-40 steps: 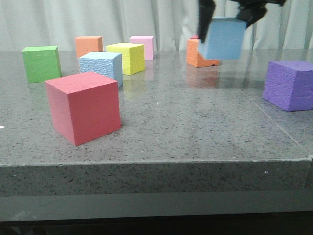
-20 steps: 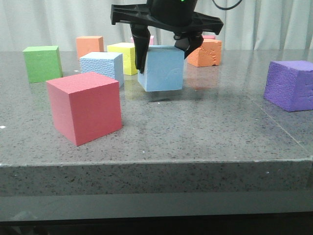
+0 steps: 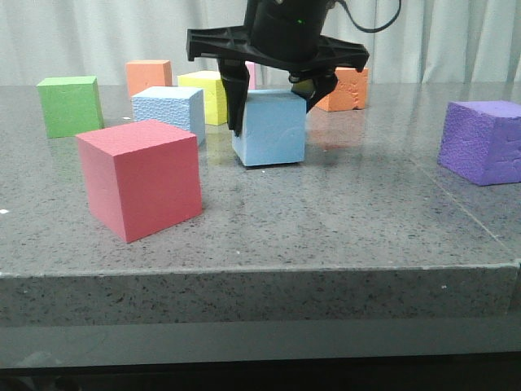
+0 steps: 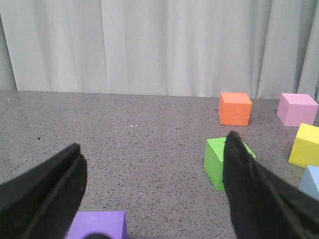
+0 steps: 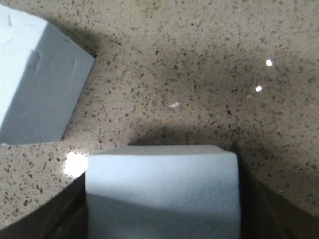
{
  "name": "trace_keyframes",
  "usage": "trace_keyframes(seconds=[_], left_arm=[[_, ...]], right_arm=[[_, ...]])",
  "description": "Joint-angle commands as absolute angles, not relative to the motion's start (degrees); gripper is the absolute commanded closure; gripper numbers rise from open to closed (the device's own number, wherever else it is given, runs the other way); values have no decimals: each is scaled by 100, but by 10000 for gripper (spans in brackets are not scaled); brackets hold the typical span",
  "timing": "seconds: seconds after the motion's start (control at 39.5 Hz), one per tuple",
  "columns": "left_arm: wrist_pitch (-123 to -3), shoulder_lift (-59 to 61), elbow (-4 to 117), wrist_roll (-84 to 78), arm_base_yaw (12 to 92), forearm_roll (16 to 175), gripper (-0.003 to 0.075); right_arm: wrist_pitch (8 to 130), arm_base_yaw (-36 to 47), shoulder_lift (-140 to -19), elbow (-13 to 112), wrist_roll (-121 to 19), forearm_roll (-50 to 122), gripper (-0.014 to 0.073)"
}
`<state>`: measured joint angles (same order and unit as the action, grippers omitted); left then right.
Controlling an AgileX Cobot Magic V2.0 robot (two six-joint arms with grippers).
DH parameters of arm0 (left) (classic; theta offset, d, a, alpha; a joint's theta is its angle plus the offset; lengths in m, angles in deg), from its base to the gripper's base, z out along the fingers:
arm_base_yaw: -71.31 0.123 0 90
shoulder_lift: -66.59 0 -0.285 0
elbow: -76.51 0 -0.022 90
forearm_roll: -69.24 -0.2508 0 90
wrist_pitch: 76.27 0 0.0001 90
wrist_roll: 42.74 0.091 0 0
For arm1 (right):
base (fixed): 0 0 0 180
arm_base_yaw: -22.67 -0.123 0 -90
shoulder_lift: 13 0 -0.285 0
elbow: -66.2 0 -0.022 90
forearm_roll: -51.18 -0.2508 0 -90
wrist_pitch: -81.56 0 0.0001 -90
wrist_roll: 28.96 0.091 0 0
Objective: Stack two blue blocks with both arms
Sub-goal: 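Open the right gripper and lift it away from the cube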
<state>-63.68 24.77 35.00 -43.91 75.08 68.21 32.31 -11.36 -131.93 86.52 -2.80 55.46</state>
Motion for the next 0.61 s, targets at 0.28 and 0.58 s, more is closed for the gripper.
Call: trace_keyframes(seconds=[0.28,0.58], left_arm=[[-6869,2445,3697,-4427,7520,6846,177],[-6869,2445,3697,-4427,7520,6846,177]], right_arm=[[3050,-1113,-12810,9353,-295,5654,-43],[2656,-1113,-12766,10034,-299,5671,-42]])
